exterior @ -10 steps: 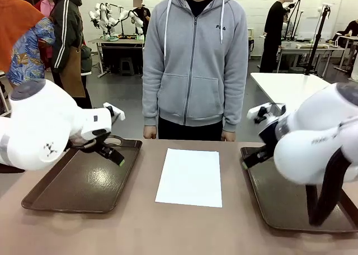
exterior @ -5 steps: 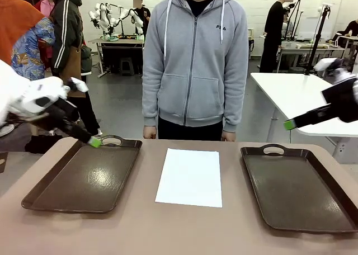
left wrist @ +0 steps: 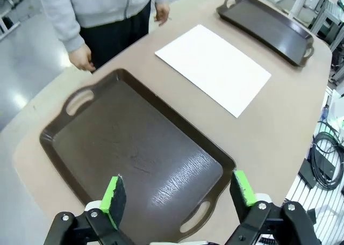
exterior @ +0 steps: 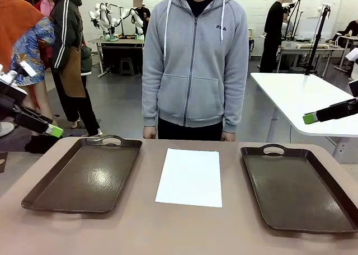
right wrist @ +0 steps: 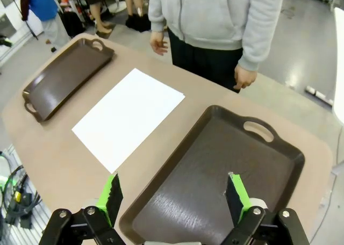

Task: Sort the A4 documents.
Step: Receive the A4 Paper.

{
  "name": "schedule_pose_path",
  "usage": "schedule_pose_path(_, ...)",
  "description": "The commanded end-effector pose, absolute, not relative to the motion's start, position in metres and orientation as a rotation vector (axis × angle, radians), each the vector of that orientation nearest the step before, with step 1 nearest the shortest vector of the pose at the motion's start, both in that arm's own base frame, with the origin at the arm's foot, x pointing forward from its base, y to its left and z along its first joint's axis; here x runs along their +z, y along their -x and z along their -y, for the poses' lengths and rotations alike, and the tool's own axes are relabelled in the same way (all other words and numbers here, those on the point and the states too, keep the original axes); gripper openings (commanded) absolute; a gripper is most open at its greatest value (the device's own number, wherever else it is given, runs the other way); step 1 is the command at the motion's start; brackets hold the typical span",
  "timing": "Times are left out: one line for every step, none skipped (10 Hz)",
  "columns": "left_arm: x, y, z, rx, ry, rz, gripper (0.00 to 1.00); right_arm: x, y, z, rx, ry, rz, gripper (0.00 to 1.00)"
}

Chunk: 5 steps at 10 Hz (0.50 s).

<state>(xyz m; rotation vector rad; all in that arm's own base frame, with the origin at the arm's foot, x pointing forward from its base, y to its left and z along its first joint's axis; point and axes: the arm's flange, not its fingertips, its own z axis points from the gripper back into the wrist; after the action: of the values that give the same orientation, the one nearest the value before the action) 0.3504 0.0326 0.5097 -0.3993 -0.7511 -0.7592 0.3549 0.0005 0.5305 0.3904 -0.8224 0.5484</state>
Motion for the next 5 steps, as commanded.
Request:
schedule_pose_path(0.4964,-0.3244,-0.0259,-0.794,0.419,0.827,1.00,0.5032,-0.3322,-0.0057,0.578,-0.418,0.809,1.00)
schedule_pose_path(0.4972,-0.3228,-0.0307,-0.783,0.432,0.836,1.00,0.5048,-0.3352,-0.0055,0.576,-0.417,0.801,1.00)
schedule_pose_path(0.4963,-0.3226,-0.0334,-0.793,0.440,0.827,1.00,0.5061,-0.3371,-0.0052,0.578,-0.417,0.799,1.00)
schedule_pose_path(0.4950,-0.3230,-0.0280,-0.798,0.430,0.797,1.00,0.5069,-0.3381,-0.0043,0.582,-0.417,0.803,1.00)
schedule_pose_path(0.4938,-0.3238,-0.0255,-0.804,0.425,0.771,1.00,0.5062,-0.3397,-0.0019,0.578,-0.425,0.805,1.00)
